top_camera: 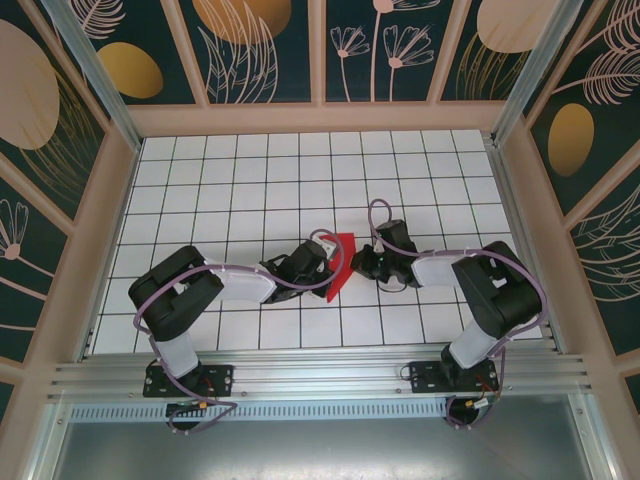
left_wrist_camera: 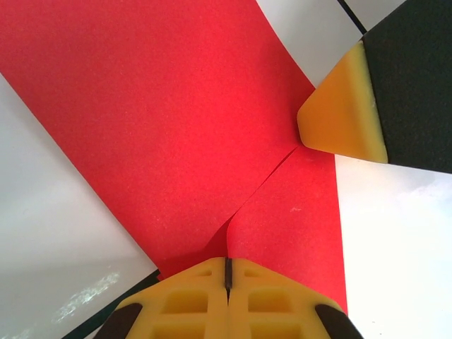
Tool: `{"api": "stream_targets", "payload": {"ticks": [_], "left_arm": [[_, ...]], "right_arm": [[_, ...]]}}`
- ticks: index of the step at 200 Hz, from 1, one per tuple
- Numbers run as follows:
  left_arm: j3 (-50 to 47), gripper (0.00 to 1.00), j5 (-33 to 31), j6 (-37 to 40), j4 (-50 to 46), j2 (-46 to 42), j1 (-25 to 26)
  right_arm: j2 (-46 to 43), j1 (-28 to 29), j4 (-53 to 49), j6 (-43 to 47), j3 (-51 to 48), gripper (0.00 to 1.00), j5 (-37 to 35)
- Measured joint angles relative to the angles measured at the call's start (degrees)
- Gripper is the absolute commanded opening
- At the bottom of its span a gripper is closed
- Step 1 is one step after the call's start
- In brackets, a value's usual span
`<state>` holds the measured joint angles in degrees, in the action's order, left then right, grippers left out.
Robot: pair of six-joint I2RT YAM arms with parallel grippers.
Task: Fold a paper plane with a square sheet of paper (pick it up from the middle)
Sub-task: Third fold the triangle at the center of the table.
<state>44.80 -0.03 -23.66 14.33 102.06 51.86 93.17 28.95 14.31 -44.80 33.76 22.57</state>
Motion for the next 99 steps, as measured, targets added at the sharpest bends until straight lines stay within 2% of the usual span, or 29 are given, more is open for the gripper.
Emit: {"api": "stream_targets", "payload": {"ticks": [47,99], "left_arm": [[0.0,0.0,0.0,0.0,0.0,0.0,-0.02],[0.0,0.0,0.0,0.0,0.0,0.0,-0.02]], "right_arm": [[-3.43,-1.53,-4.15,2.05,2.84,0.1,-0.04],[-1.31,-2.51,-2.54,2.47,1.16,0.1,0.5]]}}
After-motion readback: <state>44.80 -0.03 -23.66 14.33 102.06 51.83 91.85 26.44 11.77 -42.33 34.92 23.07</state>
